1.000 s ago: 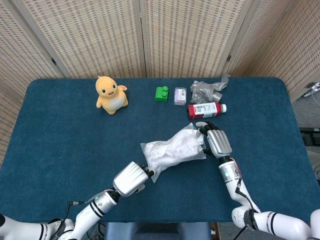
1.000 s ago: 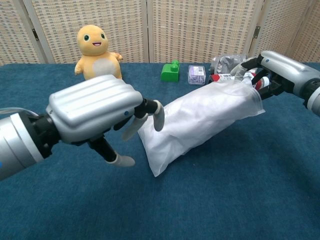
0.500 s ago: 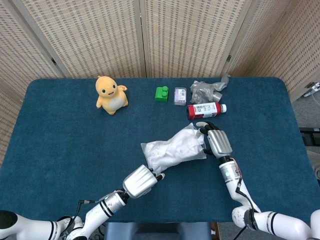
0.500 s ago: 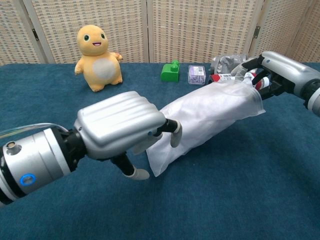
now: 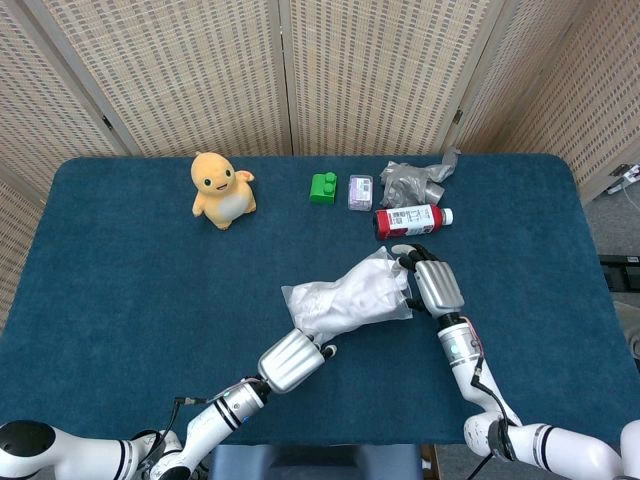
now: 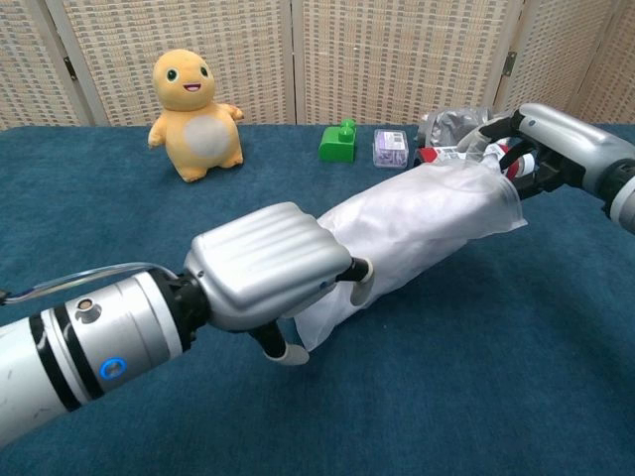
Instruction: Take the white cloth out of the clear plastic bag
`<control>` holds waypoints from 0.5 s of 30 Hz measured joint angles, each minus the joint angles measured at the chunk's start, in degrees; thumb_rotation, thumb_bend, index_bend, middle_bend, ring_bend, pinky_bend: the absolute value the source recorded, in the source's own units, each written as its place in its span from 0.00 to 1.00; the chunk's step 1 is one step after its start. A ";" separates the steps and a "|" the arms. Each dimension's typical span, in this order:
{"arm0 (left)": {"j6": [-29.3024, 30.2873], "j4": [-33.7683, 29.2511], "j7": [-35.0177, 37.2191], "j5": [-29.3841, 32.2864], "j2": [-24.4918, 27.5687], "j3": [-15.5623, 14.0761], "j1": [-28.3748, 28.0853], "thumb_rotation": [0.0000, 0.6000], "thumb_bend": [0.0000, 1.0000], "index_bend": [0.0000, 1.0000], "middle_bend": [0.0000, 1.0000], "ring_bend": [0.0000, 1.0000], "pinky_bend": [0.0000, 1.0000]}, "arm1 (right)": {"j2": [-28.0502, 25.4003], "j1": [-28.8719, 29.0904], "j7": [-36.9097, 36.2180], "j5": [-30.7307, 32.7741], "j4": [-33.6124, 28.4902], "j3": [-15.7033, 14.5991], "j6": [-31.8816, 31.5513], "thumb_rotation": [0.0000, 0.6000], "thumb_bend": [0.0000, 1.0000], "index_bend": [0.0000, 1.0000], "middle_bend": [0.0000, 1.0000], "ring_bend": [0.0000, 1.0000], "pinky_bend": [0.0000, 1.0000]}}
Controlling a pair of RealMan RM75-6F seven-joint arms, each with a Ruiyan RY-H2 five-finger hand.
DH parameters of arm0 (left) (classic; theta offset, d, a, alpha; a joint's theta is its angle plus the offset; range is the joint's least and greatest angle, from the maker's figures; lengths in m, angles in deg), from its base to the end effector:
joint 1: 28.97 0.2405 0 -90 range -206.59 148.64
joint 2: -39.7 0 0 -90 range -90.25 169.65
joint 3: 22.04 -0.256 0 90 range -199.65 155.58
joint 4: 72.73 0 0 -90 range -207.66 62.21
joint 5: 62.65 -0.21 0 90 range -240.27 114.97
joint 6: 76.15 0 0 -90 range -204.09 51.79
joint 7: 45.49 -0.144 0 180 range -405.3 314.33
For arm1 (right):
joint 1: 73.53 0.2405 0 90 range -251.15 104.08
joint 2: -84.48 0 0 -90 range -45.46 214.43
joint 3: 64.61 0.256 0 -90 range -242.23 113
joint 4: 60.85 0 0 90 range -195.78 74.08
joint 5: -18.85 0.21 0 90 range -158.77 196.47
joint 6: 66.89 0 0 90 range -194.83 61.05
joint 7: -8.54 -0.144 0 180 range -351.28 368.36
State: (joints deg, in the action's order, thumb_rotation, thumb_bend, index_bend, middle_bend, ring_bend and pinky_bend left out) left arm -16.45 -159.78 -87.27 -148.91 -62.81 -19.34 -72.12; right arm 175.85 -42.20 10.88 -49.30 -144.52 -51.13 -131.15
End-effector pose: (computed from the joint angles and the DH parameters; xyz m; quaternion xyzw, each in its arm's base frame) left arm -0.0611 0.2453 -0.0890 -0.8492 -0.1104 -0.4059 0.3192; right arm -0.1875 -0.3237 0.0024 0.5952 -0.4947 0.4741 0.4198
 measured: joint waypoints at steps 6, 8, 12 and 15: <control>-0.33 0.98 -2.51 1.31 -1.03 0.63 -0.09 1.00 0.05 0.41 0.74 0.70 0.85 | 0.01 -0.10 -0.17 -0.29 -0.07 0.00 -0.11 1.00 0.64 0.71 0.24 0.13 0.28; -0.47 1.14 -3.19 2.08 -1.35 0.80 -0.02 1.00 0.05 0.41 0.73 0.70 0.85 | -0.07 -0.15 -0.23 -0.40 -0.18 0.01 -0.19 1.00 0.64 0.71 0.24 0.13 0.28; -0.62 1.55 -4.72 3.11 -1.97 0.98 0.10 1.00 0.05 0.43 0.73 0.70 0.85 | -0.19 -0.25 -0.39 -0.54 -0.32 -0.02 -0.19 1.00 0.64 0.71 0.24 0.13 0.28; -0.60 1.79 -5.51 3.82 -2.32 1.02 0.27 1.00 0.05 0.44 0.72 0.70 0.85 | -0.19 -0.30 -0.46 -0.59 -0.34 -0.05 -0.17 1.00 0.64 0.71 0.24 0.13 0.28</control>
State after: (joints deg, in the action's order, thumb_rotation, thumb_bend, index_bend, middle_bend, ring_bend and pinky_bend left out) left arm -17.05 -157.99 -92.78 -145.09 -65.14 -18.32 -71.85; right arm 175.66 -42.50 10.42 -49.89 -144.86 -51.18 -131.32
